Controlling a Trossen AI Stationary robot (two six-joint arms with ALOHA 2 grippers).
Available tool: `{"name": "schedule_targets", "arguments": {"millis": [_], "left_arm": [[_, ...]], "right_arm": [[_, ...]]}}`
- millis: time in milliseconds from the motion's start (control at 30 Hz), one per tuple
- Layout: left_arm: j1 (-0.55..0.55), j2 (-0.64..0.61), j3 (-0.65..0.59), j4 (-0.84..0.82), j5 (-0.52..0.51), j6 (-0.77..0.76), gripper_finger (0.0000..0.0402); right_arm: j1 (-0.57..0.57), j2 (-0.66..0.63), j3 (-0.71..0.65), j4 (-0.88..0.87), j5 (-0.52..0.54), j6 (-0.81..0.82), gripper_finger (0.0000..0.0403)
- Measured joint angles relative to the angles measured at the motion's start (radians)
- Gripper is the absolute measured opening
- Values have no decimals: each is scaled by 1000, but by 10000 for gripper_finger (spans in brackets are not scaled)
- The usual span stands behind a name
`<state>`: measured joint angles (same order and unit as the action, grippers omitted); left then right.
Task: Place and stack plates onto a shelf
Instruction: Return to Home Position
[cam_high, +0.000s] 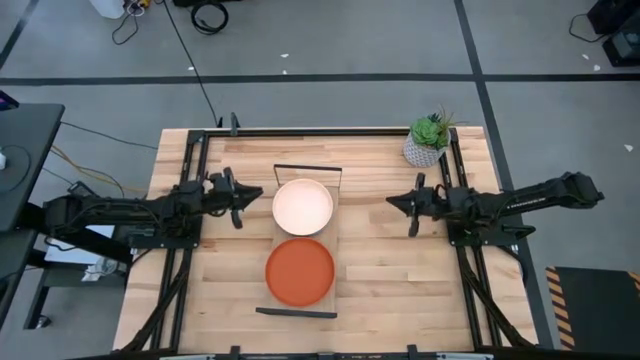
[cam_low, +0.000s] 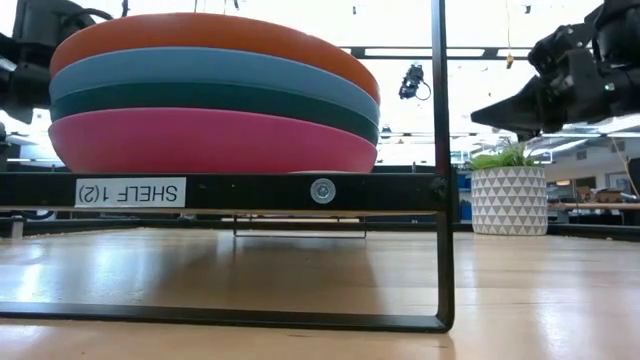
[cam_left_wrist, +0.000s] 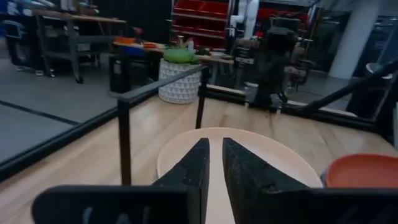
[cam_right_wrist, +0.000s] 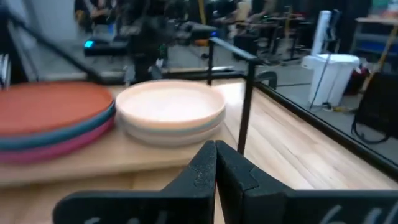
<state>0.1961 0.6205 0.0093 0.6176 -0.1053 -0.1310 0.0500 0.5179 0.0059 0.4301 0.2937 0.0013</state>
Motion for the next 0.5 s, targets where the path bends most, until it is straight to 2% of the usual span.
{"name": "schedule_targets", "arguments": {"millis": [100, 167, 300, 500], "left_arm": [[1, 0, 0, -20, 24, -1, 42], [1, -17, 0, -22, 32, 0, 35], [1, -73, 0, -92, 40, 11, 17], [1, -223, 0, -233, 42, 11, 6]], "right_arm": [[-1, -10, 1, 36, 10, 89, 12], [-1, -29, 17, 9, -19, 128, 12], [-1, -100, 73, -111, -128, 166, 13], [-1, -260, 101, -276, -138, 231, 13]]}}
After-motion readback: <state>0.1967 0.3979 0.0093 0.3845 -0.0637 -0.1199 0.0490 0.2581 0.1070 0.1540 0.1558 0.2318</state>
